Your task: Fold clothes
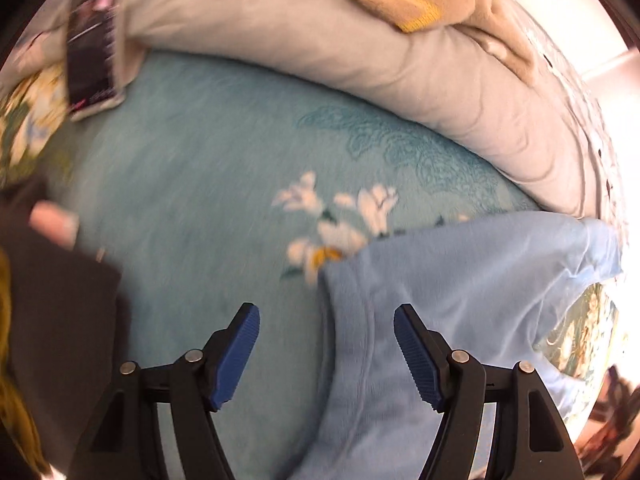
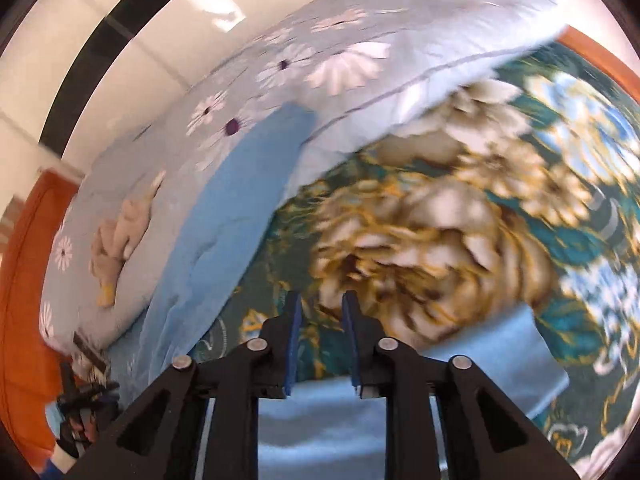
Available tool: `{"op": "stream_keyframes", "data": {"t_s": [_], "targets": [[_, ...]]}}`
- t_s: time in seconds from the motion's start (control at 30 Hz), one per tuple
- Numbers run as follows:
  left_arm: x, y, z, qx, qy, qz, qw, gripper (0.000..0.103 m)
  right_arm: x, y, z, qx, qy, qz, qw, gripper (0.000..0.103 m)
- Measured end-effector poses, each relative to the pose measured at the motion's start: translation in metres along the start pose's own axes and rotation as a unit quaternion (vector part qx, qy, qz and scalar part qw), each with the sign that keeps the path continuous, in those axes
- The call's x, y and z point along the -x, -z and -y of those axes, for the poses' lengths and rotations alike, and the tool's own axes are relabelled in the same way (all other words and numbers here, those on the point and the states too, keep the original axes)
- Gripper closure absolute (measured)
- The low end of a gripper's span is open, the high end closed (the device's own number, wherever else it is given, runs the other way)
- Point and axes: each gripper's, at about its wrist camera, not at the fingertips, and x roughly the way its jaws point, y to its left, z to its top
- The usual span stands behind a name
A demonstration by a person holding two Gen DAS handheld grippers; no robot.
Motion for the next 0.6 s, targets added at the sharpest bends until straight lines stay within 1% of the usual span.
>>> {"op": "stream_keyframes", "data": {"t_s": [0.03, 0.07, 0.1, 0.13, 0.17, 0.23, 0.27, 0.33, 0.4, 0.47, 0.5, 0.6], "targets": [[-0.003, -0.004, 0.003, -0.021, 0.006, -0.001, 0.9998, 0.03, -0.011, -0.015, -0.019, 0.032, 0.001, -0.007, 0.999, 0.071], [-0.005, -0.008, 0.007, -0.042, 0.012, -0.003, 0.999, 0.03, -0.021, -0.029, -0.038, 0.068, 0.005, -0.012, 0.998, 0.07], [-0.008, -0.01, 0.011, -0.071, 0.013, -0.005, 0.9974, 0.03, -0.031, -0.042, -0.057, 0.105, 0.011, -0.017, 0.994, 0.067], [-0.011, -0.011, 0.016, -0.103, 0.012, -0.007, 0.9946, 0.03, -0.039, -0.055, -0.076, 0.145, 0.021, -0.02, 0.989, 0.062], [-0.013, -0.012, 0.021, -0.135, 0.012, -0.009, 0.9908, 0.03, -0.049, -0.068, -0.093, 0.184, 0.03, -0.027, 0.982, 0.059], [-0.022, -0.014, 0.027, -0.176, 0.026, -0.027, 0.9837, 0.03, -0.071, -0.09, -0.122, 0.252, 0.039, -0.048, 0.966, 0.051], [-0.025, -0.015, 0.029, -0.19, 0.029, -0.034, 0.9808, 0.03, -0.084, -0.097, -0.134, 0.284, 0.041, -0.064, 0.956, 0.05], [-0.03, -0.019, 0.032, -0.217, 0.03, -0.044, 0.9746, 0.029, -0.109, -0.106, -0.156, 0.348, 0.053, -0.089, 0.932, 0.05], [-0.036, -0.025, 0.035, -0.233, 0.035, -0.056, 0.9702, 0.029, -0.133, -0.109, -0.175, 0.409, 0.07, -0.11, 0.903, 0.05], [-0.041, -0.031, 0.039, -0.248, 0.039, -0.068, 0.9657, 0.029, -0.156, -0.109, -0.187, 0.461, 0.096, -0.128, 0.873, 0.05], [-0.045, -0.035, 0.042, -0.257, 0.039, -0.074, 0.9628, 0.029, -0.168, -0.109, -0.192, 0.484, 0.108, -0.137, 0.857, 0.05], [-0.054, -0.04, 0.051, -0.288, 0.04, -0.091, 0.9526, 0.029, -0.193, -0.106, -0.202, 0.537, 0.122, -0.17, 0.817, 0.05]]}}
